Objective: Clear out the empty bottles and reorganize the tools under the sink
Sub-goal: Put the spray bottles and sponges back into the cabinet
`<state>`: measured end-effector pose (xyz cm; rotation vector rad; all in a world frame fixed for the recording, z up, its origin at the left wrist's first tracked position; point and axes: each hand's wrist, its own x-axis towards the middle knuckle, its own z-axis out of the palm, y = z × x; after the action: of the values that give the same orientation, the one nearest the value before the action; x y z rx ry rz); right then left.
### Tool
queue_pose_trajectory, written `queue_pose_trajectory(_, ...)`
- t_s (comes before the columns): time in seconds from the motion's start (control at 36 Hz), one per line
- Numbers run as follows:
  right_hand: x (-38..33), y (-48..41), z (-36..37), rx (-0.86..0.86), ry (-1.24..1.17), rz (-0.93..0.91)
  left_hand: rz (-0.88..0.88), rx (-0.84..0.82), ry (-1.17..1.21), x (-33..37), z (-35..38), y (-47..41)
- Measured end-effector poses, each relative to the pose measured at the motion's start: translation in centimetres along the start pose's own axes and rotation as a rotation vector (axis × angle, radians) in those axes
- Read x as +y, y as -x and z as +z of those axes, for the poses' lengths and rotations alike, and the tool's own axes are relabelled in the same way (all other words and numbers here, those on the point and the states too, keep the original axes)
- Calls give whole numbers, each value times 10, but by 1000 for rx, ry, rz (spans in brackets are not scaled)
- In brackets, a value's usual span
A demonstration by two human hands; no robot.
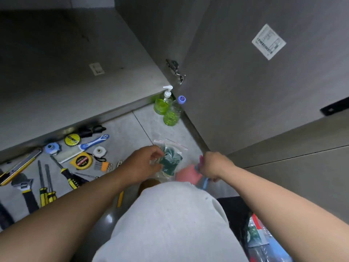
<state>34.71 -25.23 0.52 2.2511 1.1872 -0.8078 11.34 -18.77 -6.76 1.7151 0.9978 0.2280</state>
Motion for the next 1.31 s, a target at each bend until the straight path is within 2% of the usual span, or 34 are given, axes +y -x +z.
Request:
queue_pose_trajectory(0.11,-14,18,-51,153,55,-170,5,-74,49,14,1,-1)
queue_pose_trajectory(0.17,-23,27,-79,203,3,-271,27,-97,83,20,0,-2)
queue_pose_trajectory(0.25,-40,31,-112,223,-231,-441,33,-80,136,30,-3,-5)
queue_pose_trajectory(0.36,-59,19,-120,117,-711,-636,-2,80,168,33,-17,-12)
queue_pose_trajectory(0.42,-62,6,-110,-18,-1060,-587,-20,144,157,25,-26,-15)
queue_pose_trajectory(0.47,-58,-13,-88,-66,-1301,-452,-63,196,177,14,-34,-20)
queue_pose_trajectory(0.58,-40,-52,-10,72,-1203,-37,-153,325,202,-8,-46,-35)
queue_pose_trajectory(0.64,-32,-62,30,-9,-1140,142,-179,358,206,-16,-50,-44)
queue_pose_trajectory(0.69,-28,-68,58,-148,-1118,241,-201,364,208,-24,-51,-56)
queue_pose_trajectory(0.75,-29,-73,78,-276,-1121,256,-216,372,203,-34,-51,-69)
queue_pose_trajectory(0.83,-38,-81,94,-403,-1203,167,-225,386,182,-47,-48,-90)
queue_pose_trajectory(0.89,-45,-90,104,-402,-1294,104,-231,387,167,-54,-45,-104)
queue_pose_trajectory(1.0,-56,-105,116,-300,-1459,136,-221,357,152,-64,-39,-134)
queue_pose_trajectory(1.17,-60,-117,119,-381,-1606,126,-242,415,186,-67,-36,-174)
queue_pose_trajectory(1.31,-56,-122,118,-353,-1706,113,-214,438,183,-60,-34,-199)
